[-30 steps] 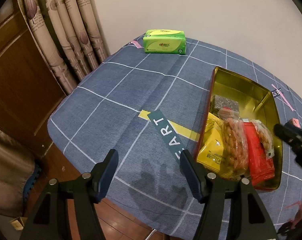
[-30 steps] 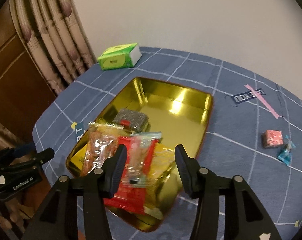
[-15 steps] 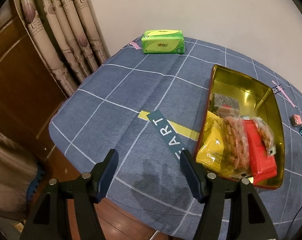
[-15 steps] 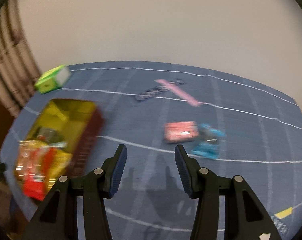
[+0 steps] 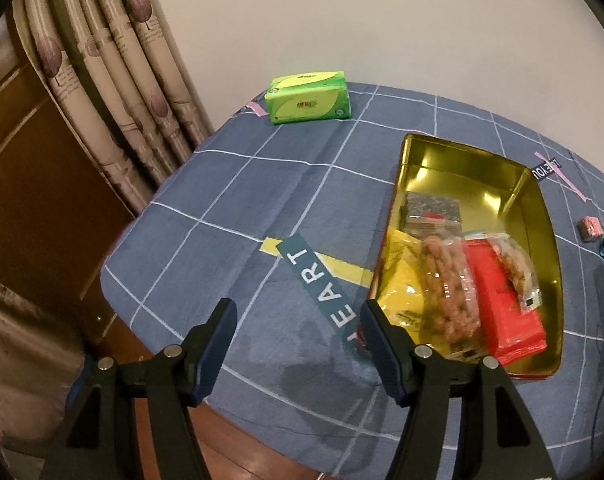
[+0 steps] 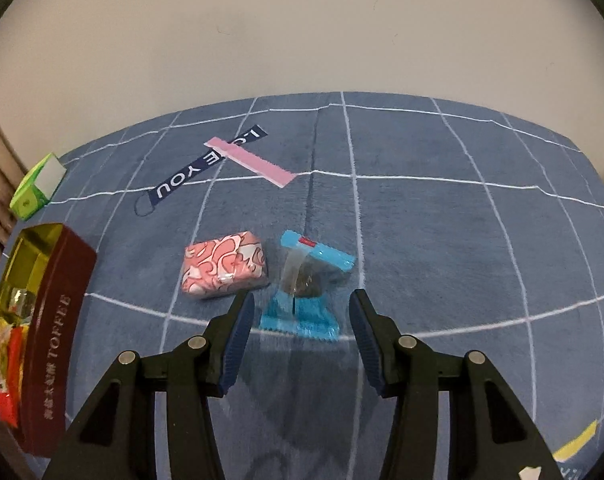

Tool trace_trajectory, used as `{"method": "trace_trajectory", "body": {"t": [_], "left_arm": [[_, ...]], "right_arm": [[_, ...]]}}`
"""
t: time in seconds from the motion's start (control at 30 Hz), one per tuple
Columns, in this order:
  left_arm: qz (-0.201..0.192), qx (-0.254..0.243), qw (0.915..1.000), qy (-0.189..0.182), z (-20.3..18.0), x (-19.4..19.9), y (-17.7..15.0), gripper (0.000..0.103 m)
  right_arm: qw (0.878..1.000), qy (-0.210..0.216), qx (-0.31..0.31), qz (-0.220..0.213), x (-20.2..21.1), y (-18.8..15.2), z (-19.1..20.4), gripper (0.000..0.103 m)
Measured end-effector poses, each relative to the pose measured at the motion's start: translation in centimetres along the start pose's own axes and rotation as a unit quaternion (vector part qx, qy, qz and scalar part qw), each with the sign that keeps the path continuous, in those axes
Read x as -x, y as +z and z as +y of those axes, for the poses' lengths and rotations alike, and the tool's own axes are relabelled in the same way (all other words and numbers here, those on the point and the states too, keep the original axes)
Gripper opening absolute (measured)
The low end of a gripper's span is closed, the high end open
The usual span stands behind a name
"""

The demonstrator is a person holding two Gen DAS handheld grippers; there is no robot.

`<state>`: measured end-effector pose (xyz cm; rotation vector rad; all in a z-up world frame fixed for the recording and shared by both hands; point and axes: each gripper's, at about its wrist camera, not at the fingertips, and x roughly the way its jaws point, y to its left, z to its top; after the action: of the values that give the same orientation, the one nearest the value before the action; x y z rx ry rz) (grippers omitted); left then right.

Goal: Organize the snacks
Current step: 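Grasp the blue-and-clear candy packet with the right gripper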

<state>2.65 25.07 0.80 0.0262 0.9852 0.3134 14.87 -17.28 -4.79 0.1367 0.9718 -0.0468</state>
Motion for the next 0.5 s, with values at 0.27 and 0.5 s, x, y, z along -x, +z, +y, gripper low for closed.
{"method": "trace_trajectory", "body": {"t": [0.27,0.5], "left_arm": [[0.006,-0.018,0.9998,-0.011,-3.3,0.9,0.8,0.066],[0.001,-0.048,0.9982,-0.036,-8.6,2.2,2.2,0.066]], "right_arm": [[1.000,-0.012,0.018,-0.012,-1.6,0.3,0.1,0.033],[0.997,-0.024,0.061,-0.030,-1.4,0.2,-0.4,0.026]]}}
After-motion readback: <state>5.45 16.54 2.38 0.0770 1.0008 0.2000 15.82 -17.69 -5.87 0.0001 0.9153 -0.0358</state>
